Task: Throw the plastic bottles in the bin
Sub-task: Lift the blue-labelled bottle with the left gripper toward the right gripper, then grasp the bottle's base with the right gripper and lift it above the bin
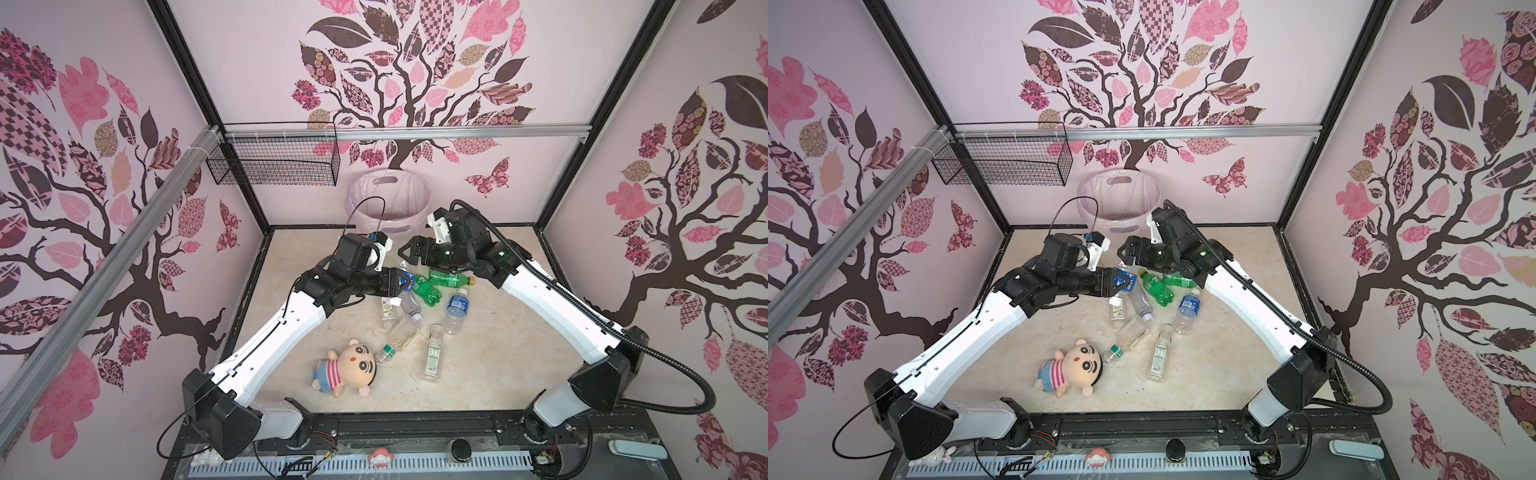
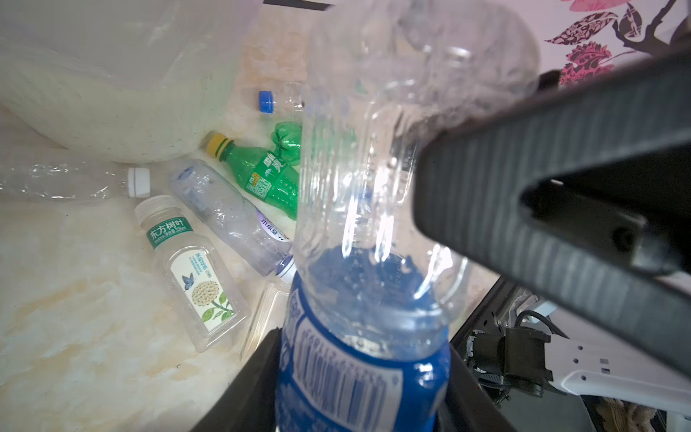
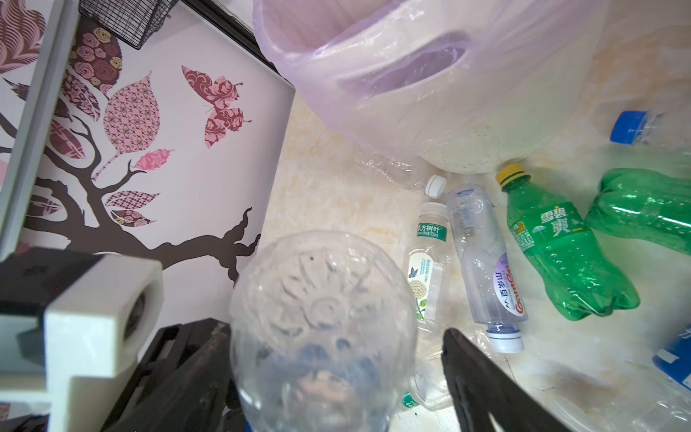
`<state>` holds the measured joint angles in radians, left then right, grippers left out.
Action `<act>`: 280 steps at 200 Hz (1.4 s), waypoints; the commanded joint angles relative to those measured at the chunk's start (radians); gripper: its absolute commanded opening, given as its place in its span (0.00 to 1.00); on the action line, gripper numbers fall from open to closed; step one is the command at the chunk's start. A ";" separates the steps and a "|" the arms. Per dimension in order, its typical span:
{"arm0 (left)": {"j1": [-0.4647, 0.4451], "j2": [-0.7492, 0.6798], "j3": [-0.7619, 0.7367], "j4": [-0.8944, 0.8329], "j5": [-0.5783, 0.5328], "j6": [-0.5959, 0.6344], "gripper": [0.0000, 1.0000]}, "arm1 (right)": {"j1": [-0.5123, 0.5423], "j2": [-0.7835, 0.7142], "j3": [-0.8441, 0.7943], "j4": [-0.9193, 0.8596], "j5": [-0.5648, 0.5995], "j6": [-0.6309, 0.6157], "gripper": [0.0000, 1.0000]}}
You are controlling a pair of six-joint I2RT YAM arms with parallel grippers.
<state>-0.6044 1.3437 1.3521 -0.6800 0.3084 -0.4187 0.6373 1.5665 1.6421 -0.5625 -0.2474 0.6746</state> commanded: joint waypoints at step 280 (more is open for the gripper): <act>-0.017 0.079 0.484 -0.183 -0.203 -0.168 0.97 | -0.163 0.224 0.525 0.158 0.312 -0.167 0.48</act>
<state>-0.6243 1.3872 1.7119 -0.8452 0.1154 -0.5182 0.4763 1.7557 2.0975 -0.4953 -0.0872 0.5819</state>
